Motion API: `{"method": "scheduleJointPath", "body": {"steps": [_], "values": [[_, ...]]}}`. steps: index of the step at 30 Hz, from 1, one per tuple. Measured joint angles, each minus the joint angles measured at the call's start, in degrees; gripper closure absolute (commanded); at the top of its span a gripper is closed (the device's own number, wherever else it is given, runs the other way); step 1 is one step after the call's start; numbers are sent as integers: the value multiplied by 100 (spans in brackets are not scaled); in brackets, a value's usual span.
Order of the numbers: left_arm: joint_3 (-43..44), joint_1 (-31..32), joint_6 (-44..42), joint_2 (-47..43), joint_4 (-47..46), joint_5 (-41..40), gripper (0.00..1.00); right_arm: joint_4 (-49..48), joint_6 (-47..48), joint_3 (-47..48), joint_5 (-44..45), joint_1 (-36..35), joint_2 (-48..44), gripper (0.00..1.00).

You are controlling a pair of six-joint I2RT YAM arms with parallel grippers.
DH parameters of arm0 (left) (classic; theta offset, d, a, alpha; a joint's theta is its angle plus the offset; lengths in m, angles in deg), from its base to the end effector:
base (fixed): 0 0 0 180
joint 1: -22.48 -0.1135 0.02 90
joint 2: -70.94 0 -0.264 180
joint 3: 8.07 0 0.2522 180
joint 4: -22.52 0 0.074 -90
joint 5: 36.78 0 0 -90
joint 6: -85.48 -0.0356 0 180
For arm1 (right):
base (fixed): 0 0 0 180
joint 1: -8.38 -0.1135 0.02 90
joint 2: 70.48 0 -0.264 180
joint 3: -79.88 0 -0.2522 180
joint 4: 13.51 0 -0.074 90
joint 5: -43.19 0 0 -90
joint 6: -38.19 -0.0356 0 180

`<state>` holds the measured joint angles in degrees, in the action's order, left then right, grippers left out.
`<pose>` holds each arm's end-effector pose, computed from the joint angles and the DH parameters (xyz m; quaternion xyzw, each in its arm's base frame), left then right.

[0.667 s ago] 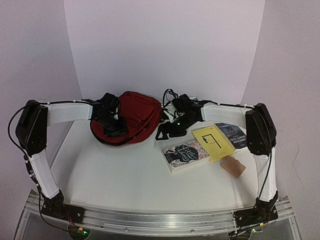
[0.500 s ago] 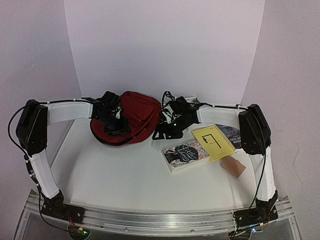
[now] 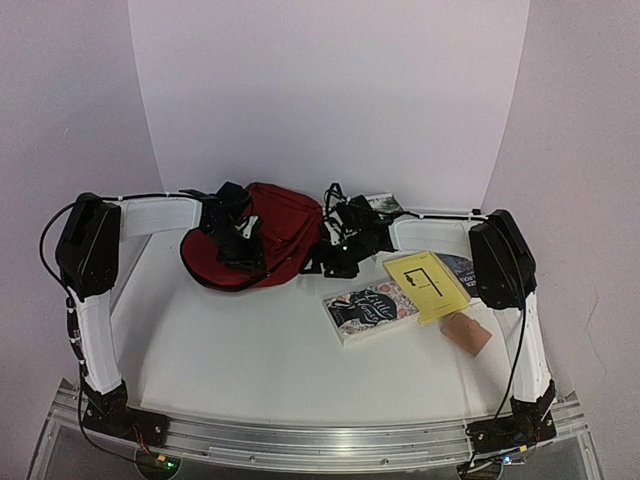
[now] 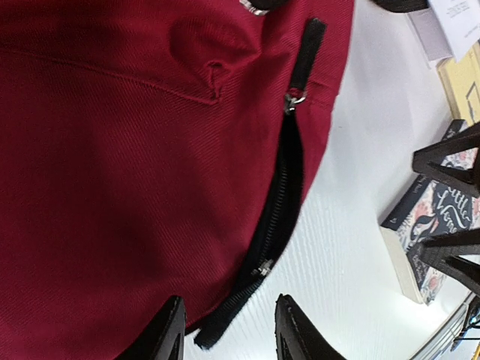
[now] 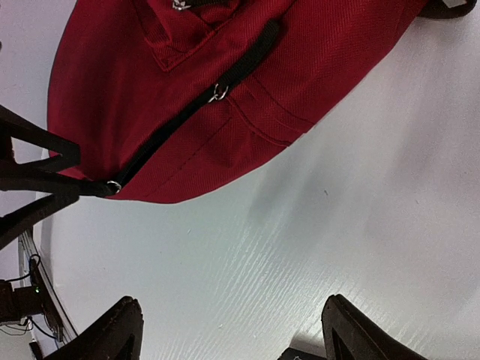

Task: Pack the student bag
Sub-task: Unzip the student bag at the center of the board.

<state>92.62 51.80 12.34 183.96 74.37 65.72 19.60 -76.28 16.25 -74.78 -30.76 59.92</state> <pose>0.3598 -0.2109 0.2047 0.1293 0.9606 -0.1847 0.1627 0.3831 0.3333 0.1761 -0.2029 0.8846 0.3780 0.1827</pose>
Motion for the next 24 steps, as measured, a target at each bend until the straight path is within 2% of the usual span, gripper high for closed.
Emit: {"method": "scheduleJointPath", "body": {"steps": [16,24], "values": [[6,-18,12,406,37,574,81,-84,-26,0,-2,0,0,18],[4,-28,115,440,2,600,100,-113,-26,-6,-6,0,0,19]]}}
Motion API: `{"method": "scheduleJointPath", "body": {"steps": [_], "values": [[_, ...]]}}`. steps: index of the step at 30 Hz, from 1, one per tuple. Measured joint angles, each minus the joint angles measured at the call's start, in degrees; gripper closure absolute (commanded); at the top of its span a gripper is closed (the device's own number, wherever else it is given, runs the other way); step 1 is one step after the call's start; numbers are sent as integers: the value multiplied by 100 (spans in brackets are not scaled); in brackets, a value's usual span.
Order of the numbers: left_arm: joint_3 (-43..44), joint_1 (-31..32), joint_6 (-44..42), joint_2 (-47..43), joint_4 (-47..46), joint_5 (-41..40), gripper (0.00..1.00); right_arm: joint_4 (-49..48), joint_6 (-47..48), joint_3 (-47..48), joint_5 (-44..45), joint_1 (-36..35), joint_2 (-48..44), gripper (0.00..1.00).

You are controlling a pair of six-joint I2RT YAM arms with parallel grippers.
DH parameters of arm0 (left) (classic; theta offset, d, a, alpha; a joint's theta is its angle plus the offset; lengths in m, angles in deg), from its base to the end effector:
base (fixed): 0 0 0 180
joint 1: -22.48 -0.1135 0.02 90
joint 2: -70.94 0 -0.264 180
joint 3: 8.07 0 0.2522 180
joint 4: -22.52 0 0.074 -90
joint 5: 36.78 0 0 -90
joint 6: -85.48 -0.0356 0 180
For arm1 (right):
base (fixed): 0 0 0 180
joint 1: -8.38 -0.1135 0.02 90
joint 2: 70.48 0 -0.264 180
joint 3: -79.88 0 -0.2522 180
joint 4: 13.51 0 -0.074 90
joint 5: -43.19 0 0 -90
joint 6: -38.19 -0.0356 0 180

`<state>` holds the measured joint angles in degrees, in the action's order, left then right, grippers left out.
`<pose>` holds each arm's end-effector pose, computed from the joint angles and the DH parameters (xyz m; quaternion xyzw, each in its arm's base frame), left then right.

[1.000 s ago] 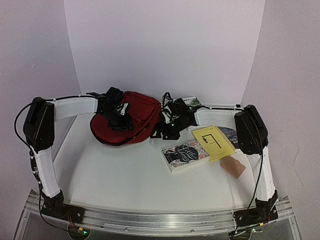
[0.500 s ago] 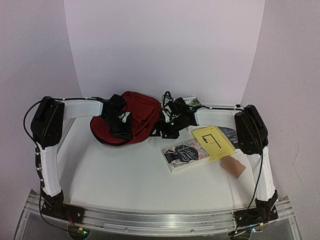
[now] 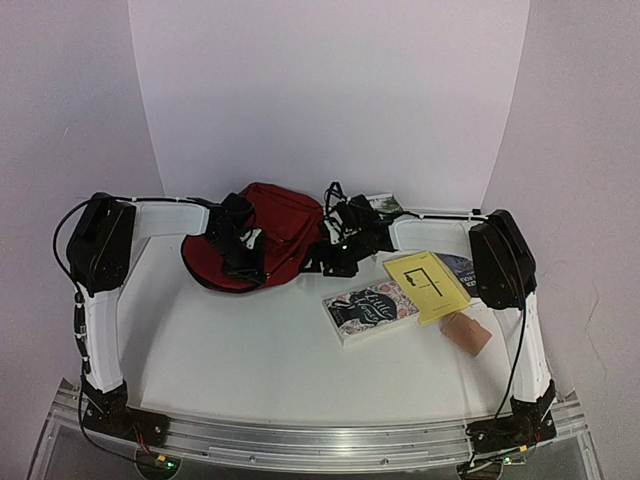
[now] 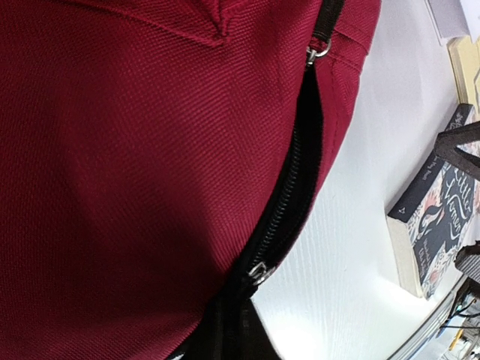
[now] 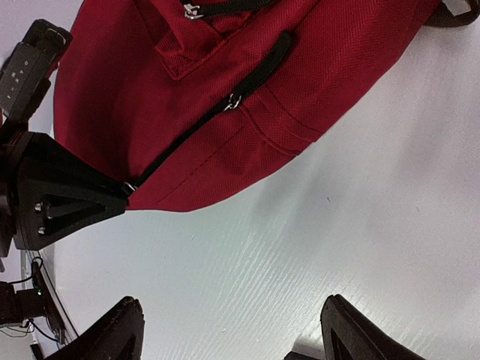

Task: Pack the student bag
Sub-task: Unzip the student bag at the center of the board.

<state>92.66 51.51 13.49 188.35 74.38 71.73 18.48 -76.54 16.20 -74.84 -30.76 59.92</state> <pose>0.3640 -0.2149 0.1752 0.1229 0.9624 -0.2182 0.1054 0.3841 0.3342 0.1773 -0.2027 0.8813 0.3826 0.1892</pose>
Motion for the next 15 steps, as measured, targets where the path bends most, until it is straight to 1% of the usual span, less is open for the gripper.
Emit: {"method": "scheduleJointPath", "body": {"steps": [7,12,15], "values": [[-280,7,71,-345,-119,107,100,-38,-71,-18,-56,0,0,19],[-417,50,144,-691,-151,204,100,-182,-300,-18,-217,0,28,12],[-533,114,151,-822,-299,271,100,-369,-575,-15,-390,0,142,11]]}}
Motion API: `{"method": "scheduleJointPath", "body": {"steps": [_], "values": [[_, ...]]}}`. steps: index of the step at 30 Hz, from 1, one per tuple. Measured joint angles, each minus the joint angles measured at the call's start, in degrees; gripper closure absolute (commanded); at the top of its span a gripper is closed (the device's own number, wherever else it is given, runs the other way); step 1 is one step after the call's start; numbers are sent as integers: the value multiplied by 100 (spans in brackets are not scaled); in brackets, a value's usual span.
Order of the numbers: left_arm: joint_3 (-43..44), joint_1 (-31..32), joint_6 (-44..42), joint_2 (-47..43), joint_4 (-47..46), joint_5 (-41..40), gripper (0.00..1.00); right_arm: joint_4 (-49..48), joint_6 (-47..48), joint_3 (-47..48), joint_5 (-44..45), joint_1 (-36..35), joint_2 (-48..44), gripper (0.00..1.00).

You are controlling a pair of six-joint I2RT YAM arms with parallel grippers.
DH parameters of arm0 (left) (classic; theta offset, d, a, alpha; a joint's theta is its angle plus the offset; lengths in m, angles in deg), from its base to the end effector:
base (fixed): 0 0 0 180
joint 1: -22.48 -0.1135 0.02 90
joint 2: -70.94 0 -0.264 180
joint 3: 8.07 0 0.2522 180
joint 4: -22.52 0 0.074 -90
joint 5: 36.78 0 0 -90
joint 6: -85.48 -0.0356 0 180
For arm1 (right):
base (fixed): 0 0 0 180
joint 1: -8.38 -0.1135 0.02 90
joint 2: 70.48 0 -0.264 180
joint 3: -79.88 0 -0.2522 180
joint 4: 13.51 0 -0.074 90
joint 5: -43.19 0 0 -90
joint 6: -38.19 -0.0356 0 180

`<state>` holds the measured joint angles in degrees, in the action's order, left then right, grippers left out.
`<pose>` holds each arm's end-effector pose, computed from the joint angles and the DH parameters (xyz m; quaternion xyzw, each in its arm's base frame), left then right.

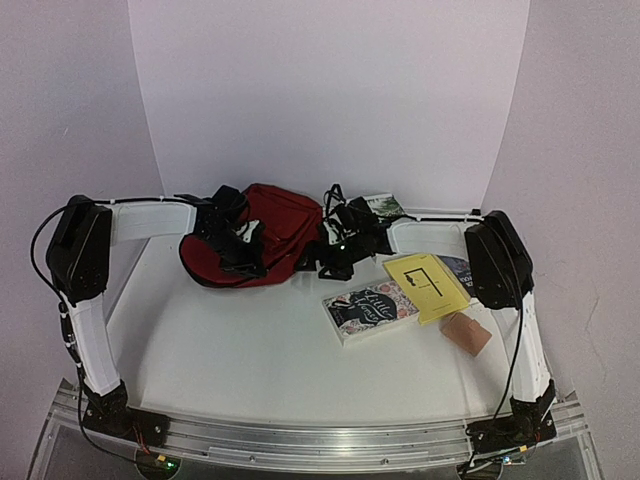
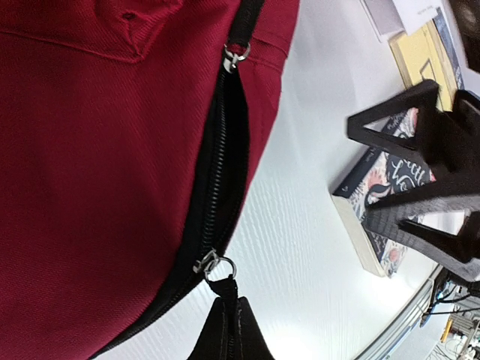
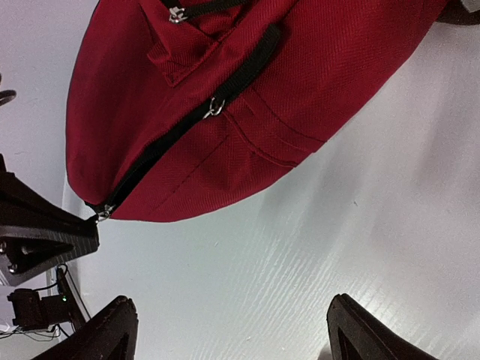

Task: Pack the student bag
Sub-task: Unzip the student bag at the center of the board.

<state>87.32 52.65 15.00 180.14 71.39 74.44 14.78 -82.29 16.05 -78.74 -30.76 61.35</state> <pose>0.3401 -0.2126 0.2074 0.1319 0.9469 -0.2599 0.1355 0.3867 0.3390 0.1698 -0.1741 0.8742 0.4225 0.1642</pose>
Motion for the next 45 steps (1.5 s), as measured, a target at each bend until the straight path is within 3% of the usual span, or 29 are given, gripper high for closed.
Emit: {"method": "scheduleJointPath", "body": {"steps": [20,23,25,31,38,45], "values": [[-480,345,107,-165,-640,433,100,-773,-1592,314,-737,-83,742,14],[-522,395,108,-167,-697,442,100,-813,-1697,393,-795,-102,823,26],[-527,420,108,-166,-712,453,100,-846,-1773,440,-827,-112,873,41],[-548,445,100,-176,-706,417,100,-903,-1806,471,-827,-128,918,99],[-721,472,106,-358,-199,-116,100,-915,-1700,388,-791,-52,918,100],[-1431,477,302,-1055,53,-461,100,-724,-1278,364,-682,172,916,100]]}}
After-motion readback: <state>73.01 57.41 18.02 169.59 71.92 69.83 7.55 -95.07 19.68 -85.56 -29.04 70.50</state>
